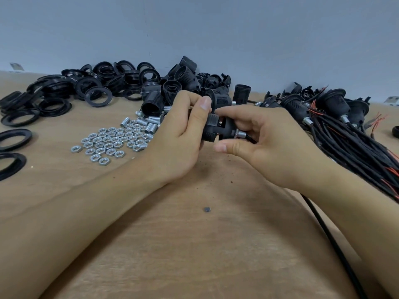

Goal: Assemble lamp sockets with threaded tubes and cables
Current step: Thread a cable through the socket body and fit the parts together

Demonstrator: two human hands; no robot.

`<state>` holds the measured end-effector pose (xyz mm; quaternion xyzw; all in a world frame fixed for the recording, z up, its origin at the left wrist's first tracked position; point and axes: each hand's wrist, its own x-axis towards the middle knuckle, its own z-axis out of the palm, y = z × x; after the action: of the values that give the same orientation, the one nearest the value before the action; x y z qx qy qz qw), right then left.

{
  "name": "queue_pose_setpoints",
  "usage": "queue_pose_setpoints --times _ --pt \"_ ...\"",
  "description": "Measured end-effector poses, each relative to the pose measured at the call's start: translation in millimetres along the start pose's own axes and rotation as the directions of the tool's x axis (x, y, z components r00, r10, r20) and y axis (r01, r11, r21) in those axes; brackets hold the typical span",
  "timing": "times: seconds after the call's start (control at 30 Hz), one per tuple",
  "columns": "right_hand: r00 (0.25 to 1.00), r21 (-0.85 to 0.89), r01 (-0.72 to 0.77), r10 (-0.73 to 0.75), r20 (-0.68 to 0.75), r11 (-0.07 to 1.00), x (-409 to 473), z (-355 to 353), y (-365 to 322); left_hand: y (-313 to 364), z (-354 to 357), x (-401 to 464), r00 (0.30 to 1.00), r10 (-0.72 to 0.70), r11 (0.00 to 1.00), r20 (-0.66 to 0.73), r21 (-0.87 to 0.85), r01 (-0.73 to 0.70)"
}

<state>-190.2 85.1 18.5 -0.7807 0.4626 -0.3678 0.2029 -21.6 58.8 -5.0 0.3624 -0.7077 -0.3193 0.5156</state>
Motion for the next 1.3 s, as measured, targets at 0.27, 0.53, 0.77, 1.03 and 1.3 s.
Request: queue_pose_setpoints --times 0.27,0.53,0.77,1.03,1.3 --pt "0.995 0.175 -0.031 0.014 0.098 0.984 2.8 -5.1 9.0 0.0 -4.9 -1.3 0.991 -0.085 0.988 0.103 -0.122 0.097" --pt "0.999 0.244 -0.045 0.039 0.031 0.969 2.3 -5.5 7.3 2.9 -8.9 1.9 0.961 -0.222 0.886 0.164 -0.377 0.269" --pt "0.997 0.132 0.058 -0.051 -0.055 0.990 1.3 -0.8 -1.5 3.3 -11.0 7.4 0.923 -0.336 0.737 0.186 -0.559 0.380" --pt "0.985 0.009 0.129 -0.127 -0.121 0.992 -0.6 -0.9 -1.8 1.6 -13.1 11.1 0.913 -0.270 0.705 0.306 -0.583 0.404" --pt "0.979 0.007 0.143 -0.140 -0.150 0.990 -1.6 -1.0 2.8 0.8 -17.7 7.8 0.943 -0.221 0.817 0.248 -0.481 0.318"
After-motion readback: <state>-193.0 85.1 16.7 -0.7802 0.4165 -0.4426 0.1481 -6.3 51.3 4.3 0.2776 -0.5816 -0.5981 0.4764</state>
